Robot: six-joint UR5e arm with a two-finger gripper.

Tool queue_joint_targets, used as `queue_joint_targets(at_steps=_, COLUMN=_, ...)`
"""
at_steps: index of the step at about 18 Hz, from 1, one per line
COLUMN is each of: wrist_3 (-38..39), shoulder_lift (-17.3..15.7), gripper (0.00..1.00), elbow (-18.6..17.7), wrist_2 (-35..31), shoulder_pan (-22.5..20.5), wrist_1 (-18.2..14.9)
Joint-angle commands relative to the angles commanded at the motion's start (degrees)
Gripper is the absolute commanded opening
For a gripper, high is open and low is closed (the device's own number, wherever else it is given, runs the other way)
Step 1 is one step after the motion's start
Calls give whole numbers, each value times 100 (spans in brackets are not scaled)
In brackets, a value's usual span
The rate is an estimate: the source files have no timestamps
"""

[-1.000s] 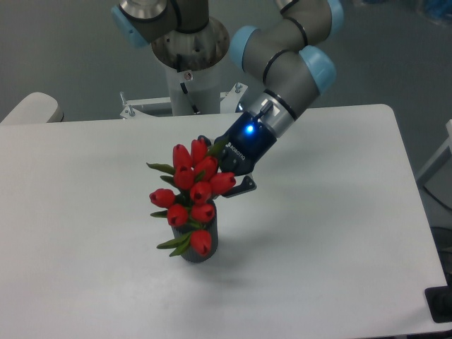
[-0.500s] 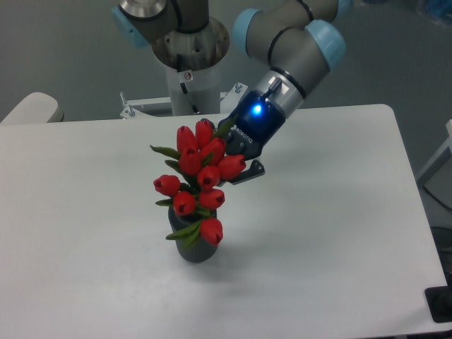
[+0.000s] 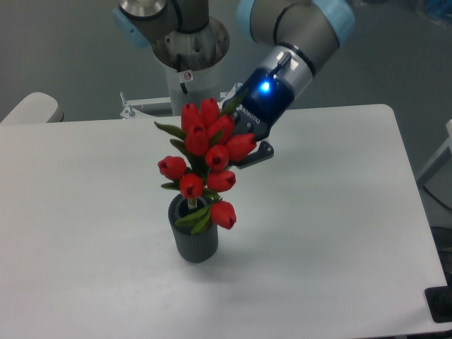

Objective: Pick up the flowers from the vase
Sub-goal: 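Lift the gripped tulips straight up out of the grey vase, then carry the held tulips away from the vase, lowering them beside the table edge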

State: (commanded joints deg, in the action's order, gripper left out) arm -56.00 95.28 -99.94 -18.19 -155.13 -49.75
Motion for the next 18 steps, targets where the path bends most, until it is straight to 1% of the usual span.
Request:
queue_joint_targets(at_steps=6, wrist_3=660, shoulder_lift=-62, gripper=30, elbow=448, wrist_2=53, shoulder_pan=0, wrist_1=0)
queue_joint_targets(at_steps=8, wrist_3=661, shoulder_lift=-53, gripper=30, elbow=545, wrist_2=44, shoulder_pan=-26, wrist_1=0)
queue_joint_targets(at_steps=11, wrist_3=660, shoulder_lift=-53, gripper=30, elbow=650, wrist_2=44, shoulder_pan=-193, wrist_1=0)
queue_joint_targets(at_steps=13, wrist_3=661, shoulder_lift=43, gripper=30, elbow=800, wrist_2=44, shoulder_pan=-316, wrist_1=0)
queue_joint_targets(at_steps=18, wrist_3=634, shoulder_lift=596, gripper=29, elbow=1186, wrist_2=26, shoulder_pan=-632, wrist_1=0)
